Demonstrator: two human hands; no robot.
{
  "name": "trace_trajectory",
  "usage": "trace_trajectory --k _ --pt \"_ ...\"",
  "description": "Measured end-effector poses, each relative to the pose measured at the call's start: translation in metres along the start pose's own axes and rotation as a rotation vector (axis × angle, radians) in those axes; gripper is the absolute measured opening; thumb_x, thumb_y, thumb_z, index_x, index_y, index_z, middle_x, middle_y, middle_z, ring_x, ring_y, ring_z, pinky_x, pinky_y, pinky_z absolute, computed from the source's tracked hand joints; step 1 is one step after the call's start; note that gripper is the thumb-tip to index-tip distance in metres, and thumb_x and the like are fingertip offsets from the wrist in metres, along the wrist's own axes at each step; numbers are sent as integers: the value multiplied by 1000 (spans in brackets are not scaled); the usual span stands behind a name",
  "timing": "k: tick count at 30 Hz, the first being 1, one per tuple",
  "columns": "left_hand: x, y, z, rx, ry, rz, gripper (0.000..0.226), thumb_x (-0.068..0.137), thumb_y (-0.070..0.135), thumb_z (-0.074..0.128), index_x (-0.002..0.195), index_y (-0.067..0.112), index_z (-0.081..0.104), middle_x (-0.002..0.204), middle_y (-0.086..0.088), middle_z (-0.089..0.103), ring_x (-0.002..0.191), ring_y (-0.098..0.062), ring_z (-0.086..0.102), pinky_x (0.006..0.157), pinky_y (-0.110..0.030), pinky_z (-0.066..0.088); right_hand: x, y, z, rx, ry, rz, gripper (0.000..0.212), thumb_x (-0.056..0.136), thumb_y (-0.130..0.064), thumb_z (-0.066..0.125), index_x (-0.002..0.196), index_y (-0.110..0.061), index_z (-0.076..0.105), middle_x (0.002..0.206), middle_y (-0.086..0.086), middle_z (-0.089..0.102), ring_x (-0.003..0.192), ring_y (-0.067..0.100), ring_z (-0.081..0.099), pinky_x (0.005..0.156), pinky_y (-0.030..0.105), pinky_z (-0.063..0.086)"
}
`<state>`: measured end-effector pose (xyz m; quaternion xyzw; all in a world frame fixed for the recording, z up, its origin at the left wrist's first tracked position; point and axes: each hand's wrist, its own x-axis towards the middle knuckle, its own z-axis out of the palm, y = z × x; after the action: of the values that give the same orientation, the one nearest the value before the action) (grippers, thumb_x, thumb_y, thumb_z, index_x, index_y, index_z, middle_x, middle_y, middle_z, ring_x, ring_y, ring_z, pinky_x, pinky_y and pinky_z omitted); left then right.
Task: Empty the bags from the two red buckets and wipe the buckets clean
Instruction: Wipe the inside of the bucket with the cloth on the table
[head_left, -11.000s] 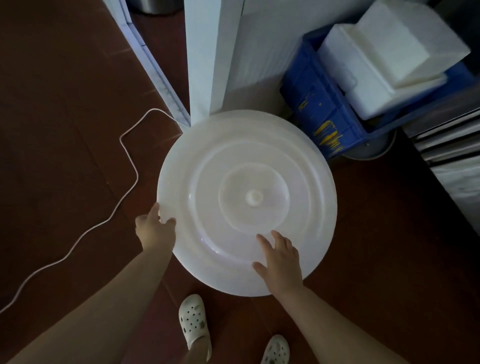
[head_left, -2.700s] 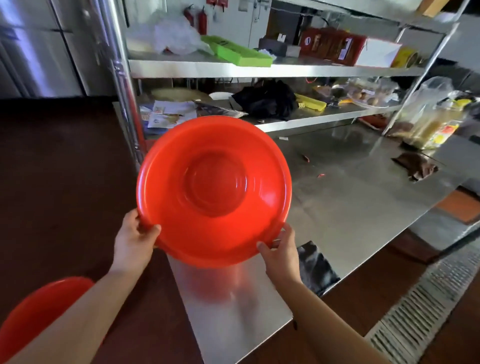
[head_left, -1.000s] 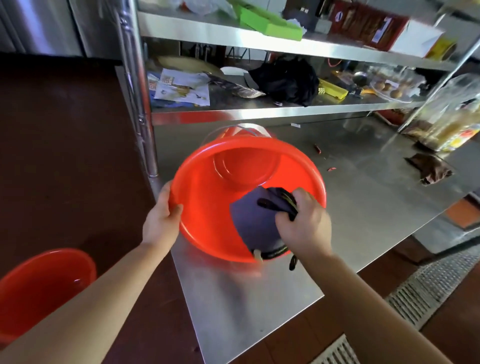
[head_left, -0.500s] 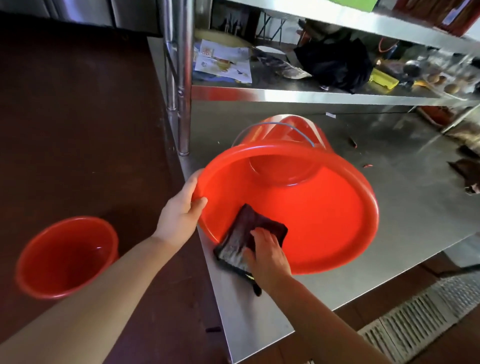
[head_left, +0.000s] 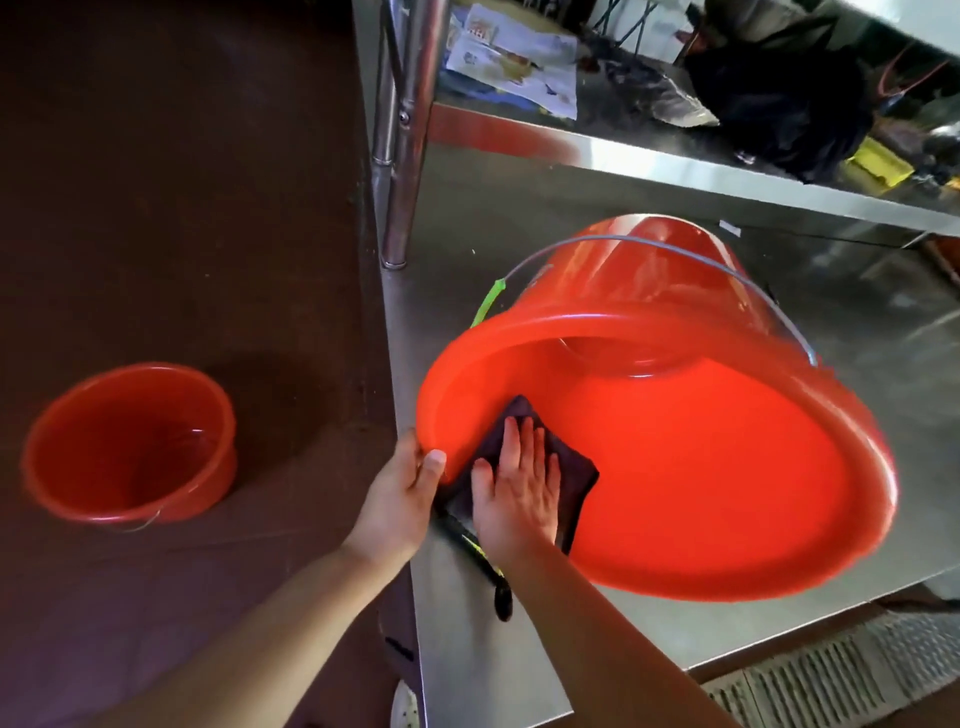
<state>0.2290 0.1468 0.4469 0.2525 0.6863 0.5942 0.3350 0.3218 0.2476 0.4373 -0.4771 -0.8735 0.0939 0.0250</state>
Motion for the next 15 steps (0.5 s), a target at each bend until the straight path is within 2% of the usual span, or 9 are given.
trace_trajectory --k 2,5,7,9,11,13,15 --pt "6 2 5 7 2 17 12 91 47 41 100 46 50 95 12 64 90 -2 60 88 -32 48 18 7 2 -20 0 2 69 94 -33 38 152 -17 4 160 5 5 147 17 5 118 36 4" --pt "18 8 1 26 42 35 28 89 53 39 100 30 50 87 0 65 88 -21 63 87 -49 50 59 20 -2 -65 -21 6 72 92 -31 38 152 -19 1 161 2 4 146 14 9 115 37 9" --pt "28 12 -6 34 64 37 35 90 58 38 97 26 48 82 -3 62 81 -24 61 83 -54 50 88 28 -4 -84 -41 5 71 92 -31 37 152 -19 2 161 2 5 146 14 10 116 39 10" --pt "35 15 -11 102 59 54 35 90 60 35 95 28 46 80 -7 60 75 -23 59 79 -54 48 114 37 -5 -82 -26 15 68 93 -30 37 152 -19 5 160 1 7 145 14 11 116 39 12" --pt "37 18 -12 175 35 89 34 91 60 31 97 30 45 82 -11 60 77 -26 60 76 -51 49 133 47 -5 -74 16 25 66 94 -31 38 152 -18 10 160 2 12 145 14 14 115 37 12" --pt "36 20 -10 236 34 127 32 91 61 29 98 33 44 79 -5 60 74 -17 60 72 -43 49 144 57 -3 -78 52 23 63 95 -35 38 151 -17 15 159 5 17 145 17 17 114 38 14" --pt "35 16 -9 196 63 131 27 93 57 31 97 33 44 77 -1 58 71 -10 58 70 -39 48 153 61 0 -89 57 25 63 95 -42 37 151 -18 18 158 5 18 145 20 17 114 41 13"
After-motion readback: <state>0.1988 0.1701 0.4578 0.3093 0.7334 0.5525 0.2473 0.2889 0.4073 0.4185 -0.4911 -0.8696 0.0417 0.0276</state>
